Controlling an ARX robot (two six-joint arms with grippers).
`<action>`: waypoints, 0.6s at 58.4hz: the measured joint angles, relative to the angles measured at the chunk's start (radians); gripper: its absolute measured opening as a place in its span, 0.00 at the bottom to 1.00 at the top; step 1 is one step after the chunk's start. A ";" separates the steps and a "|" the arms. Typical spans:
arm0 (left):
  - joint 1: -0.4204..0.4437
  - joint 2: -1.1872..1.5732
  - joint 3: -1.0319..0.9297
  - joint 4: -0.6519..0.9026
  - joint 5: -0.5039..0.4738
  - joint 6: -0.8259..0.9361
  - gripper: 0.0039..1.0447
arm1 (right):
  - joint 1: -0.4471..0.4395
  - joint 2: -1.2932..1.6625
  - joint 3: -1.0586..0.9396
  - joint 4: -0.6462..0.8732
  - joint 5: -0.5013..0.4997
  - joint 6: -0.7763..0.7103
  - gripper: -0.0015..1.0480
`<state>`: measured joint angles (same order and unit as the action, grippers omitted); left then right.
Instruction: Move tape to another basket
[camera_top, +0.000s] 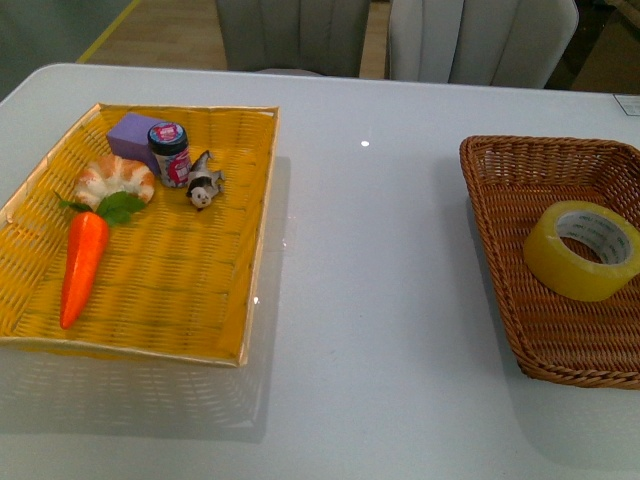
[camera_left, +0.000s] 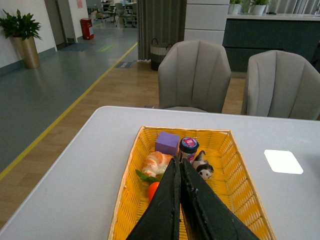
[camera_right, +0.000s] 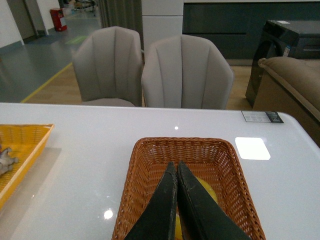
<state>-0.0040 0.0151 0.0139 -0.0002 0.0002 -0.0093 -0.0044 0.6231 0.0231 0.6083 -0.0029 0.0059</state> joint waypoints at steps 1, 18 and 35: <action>0.000 0.000 0.000 0.000 0.000 0.000 0.01 | 0.000 -0.013 0.000 -0.011 0.000 0.000 0.02; 0.000 0.000 0.000 0.000 0.000 0.000 0.01 | 0.001 -0.195 -0.001 -0.182 0.000 0.000 0.02; 0.000 0.000 0.000 0.000 0.000 0.000 0.01 | 0.001 -0.327 -0.001 -0.311 0.000 0.000 0.02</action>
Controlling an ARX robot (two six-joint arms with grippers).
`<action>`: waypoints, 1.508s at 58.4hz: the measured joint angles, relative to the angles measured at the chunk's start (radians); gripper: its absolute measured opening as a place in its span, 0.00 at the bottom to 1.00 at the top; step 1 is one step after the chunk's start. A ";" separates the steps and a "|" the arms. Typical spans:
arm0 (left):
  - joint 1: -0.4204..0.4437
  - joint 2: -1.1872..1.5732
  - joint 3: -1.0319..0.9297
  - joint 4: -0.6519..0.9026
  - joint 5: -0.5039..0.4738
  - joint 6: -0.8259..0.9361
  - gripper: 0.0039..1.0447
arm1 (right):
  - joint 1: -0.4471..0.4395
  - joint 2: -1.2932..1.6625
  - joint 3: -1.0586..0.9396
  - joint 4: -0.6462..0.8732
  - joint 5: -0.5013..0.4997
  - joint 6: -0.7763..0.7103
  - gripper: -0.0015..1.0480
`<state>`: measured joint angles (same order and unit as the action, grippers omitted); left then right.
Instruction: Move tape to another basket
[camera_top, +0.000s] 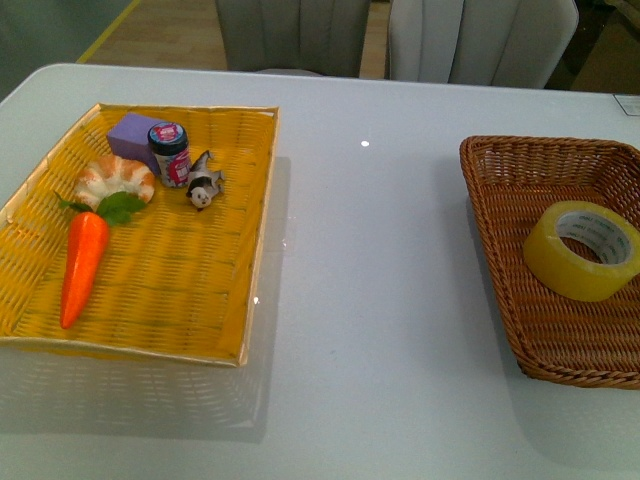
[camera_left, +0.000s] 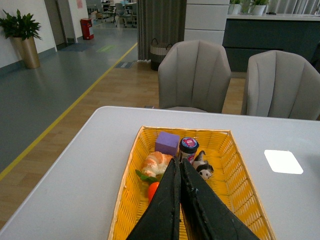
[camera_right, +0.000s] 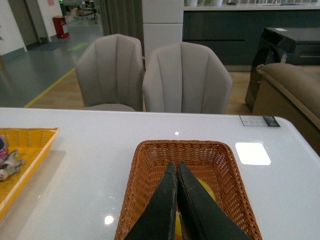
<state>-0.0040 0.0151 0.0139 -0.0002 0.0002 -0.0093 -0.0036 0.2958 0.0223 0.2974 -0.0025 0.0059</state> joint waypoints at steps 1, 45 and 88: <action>0.000 0.000 0.000 0.000 0.000 0.000 0.01 | 0.000 -0.007 0.000 -0.007 0.000 0.000 0.02; 0.000 0.000 0.000 0.000 0.000 0.000 0.01 | 0.002 -0.290 0.000 -0.296 0.003 0.000 0.02; 0.000 0.000 0.000 0.000 0.000 0.002 0.92 | 0.002 -0.290 0.000 -0.296 0.003 -0.002 0.91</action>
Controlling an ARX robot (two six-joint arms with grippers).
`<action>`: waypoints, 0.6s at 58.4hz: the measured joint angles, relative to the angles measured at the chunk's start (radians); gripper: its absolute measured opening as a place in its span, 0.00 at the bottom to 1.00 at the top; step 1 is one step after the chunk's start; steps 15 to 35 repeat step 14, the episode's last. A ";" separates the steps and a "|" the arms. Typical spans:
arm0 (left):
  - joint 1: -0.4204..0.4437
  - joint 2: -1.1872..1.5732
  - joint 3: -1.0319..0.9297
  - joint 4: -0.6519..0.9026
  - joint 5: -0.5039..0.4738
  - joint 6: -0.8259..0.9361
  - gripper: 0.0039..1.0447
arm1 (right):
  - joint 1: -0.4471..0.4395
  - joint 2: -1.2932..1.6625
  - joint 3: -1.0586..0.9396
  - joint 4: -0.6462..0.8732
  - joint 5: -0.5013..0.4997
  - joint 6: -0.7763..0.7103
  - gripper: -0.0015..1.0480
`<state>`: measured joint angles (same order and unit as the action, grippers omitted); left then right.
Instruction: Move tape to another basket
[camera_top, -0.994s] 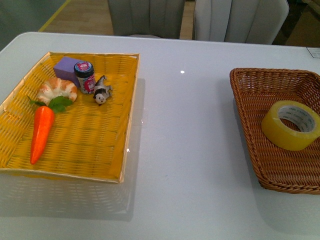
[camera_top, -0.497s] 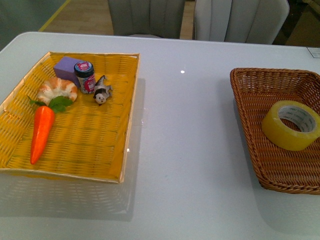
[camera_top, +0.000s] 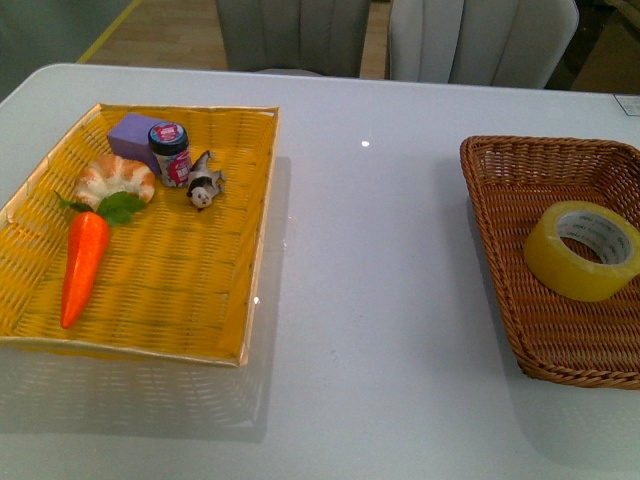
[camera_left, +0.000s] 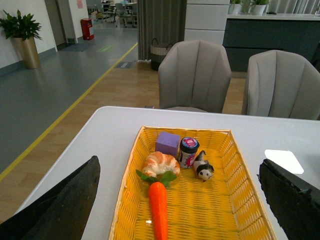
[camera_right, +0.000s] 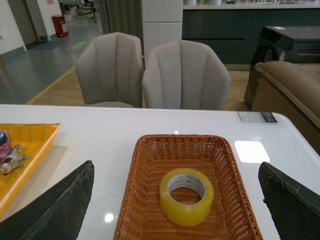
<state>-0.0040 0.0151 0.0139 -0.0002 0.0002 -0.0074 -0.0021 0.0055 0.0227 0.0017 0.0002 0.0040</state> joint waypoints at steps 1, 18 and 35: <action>0.000 0.000 0.000 0.000 0.000 0.000 0.92 | 0.000 0.000 0.000 0.000 0.000 0.000 0.91; 0.000 0.000 0.000 0.000 0.000 0.000 0.92 | 0.000 0.000 0.000 0.000 0.000 0.000 0.91; 0.000 0.000 0.000 0.000 0.000 0.000 0.92 | 0.000 0.000 0.000 0.000 0.000 0.000 0.91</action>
